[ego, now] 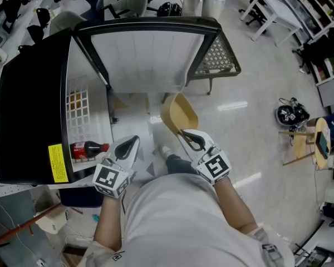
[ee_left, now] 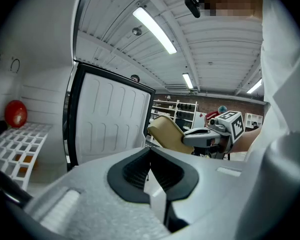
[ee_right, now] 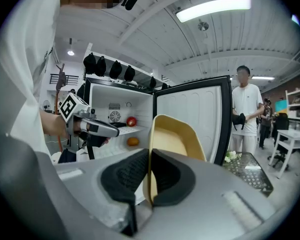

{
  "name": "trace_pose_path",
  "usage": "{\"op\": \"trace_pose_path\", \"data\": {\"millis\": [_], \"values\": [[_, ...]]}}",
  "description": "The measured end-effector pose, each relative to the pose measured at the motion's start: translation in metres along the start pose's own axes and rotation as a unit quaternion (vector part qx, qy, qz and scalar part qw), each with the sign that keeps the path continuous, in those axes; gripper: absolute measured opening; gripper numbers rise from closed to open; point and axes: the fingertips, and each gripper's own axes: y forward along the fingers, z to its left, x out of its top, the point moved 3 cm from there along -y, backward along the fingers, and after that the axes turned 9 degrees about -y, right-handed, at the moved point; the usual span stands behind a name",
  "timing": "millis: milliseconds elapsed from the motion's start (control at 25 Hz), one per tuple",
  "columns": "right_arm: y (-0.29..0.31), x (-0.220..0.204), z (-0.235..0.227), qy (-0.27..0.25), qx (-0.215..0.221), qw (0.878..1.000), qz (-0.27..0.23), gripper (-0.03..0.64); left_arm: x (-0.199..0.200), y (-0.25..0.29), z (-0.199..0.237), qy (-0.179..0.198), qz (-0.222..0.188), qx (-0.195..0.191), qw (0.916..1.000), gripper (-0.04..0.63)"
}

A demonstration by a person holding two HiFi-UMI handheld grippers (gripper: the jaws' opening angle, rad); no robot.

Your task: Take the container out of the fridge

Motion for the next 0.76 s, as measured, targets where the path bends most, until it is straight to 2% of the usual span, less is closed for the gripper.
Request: {"op": "trace_pose_path", "data": {"millis": [760], "values": [[-0.003,-0.011,-0.01,0.001,-0.003,1.0,0.019,0.021,0.001,0.013,0.0,0.0,0.005,-0.002,1.0,0.008]]}}
